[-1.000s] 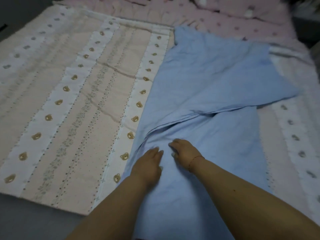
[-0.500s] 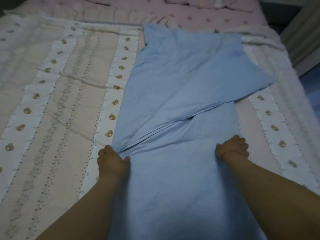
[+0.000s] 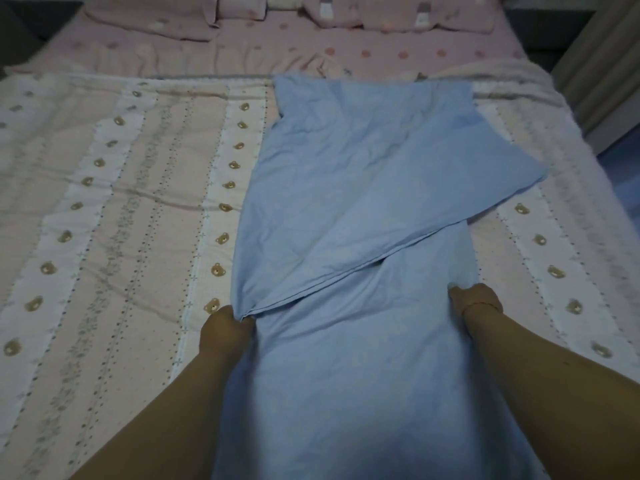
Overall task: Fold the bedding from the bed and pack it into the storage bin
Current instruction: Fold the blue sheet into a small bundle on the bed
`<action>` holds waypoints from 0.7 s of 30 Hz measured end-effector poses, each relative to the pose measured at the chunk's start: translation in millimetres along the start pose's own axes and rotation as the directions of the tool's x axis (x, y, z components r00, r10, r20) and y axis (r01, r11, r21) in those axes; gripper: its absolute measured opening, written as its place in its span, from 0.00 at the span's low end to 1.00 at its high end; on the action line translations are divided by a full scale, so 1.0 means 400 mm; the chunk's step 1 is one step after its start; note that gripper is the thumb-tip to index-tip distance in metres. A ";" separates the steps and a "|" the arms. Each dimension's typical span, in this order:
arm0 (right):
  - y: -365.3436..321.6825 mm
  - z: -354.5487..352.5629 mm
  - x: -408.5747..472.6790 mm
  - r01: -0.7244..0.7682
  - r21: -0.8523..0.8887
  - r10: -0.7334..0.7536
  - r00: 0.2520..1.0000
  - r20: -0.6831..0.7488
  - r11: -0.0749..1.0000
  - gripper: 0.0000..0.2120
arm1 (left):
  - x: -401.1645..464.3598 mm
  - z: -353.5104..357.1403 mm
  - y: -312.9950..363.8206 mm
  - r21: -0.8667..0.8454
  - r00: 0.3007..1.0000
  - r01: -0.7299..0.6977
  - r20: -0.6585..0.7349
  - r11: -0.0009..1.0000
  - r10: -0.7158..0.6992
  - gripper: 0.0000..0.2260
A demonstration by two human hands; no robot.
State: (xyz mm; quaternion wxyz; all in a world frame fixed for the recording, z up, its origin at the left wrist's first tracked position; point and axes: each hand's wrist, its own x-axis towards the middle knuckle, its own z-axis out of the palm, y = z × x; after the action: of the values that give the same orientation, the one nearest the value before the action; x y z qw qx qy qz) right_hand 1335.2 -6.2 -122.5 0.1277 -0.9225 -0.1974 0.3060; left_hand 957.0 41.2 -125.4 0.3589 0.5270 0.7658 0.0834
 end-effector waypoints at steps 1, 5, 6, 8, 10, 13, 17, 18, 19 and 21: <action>-0.004 -0.007 -0.008 0.022 0.014 -0.021 1.000 -0.009 1.000 0.25 | -0.002 -0.005 0.010 -0.061 1.000 -0.009 0.008 0.998 0.009 0.09; -0.025 -0.027 -0.051 0.085 0.104 -0.078 0.995 -0.070 0.991 0.22 | -0.008 -0.030 0.039 -0.393 0.997 0.015 0.078 0.920 0.017 0.01; -0.025 -0.032 -0.063 0.092 0.119 -0.083 0.994 -0.075 0.989 0.23 | -0.012 -0.042 0.045 -0.441 0.994 0.015 0.103 0.897 0.035 0.01; -0.023 -0.053 -0.085 0.098 0.120 -0.086 0.992 -0.096 0.988 0.24 | -0.012 -0.065 0.056 -0.478 0.989 0.023 0.139 0.878 0.050 0.07; -0.011 -0.083 -0.104 0.083 0.052 -0.076 0.990 -0.117 0.995 0.27 | -0.011 -0.090 0.033 -0.451 0.979 0.074 0.204 0.889 0.022 0.11; 0.031 -0.123 -0.126 -0.023 -0.070 0.018 0.997 -0.073 0.997 0.30 | -0.024 -0.136 -0.027 -0.425 0.924 0.180 0.383 0.887 -0.004 0.16; 0.068 -0.117 -0.161 -0.185 -0.250 0.205 0.977 0.057 0.950 0.31 | -0.053 -0.157 -0.076 -0.176 0.845 0.165 0.533 0.971 -0.047 0.12; 0.066 -0.109 -0.176 -0.204 -0.324 0.229 0.973 0.040 0.924 0.29 | -0.047 -0.157 -0.071 -0.106 0.850 0.133 0.523 0.985 -0.058 0.14; 0.057 -0.101 -0.181 -0.207 -0.406 0.218 0.976 -0.019 0.890 0.26 | -0.032 -0.157 -0.058 -0.047 0.856 0.079 0.515 0.996 -0.044 0.16; 0.012 -0.092 -0.183 -0.187 -0.437 0.138 0.980 -0.142 0.880 0.23 | -0.001 -0.147 -0.014 0.062 0.883 -0.127 0.461 0.990 0.084 0.21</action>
State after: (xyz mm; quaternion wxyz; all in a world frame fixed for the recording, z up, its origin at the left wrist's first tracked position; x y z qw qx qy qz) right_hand 1305.3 -47.1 -57.7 -0.1039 -0.9554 -0.1773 0.2120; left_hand 915.3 53.1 -85.1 0.4997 0.5885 0.6328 -0.0584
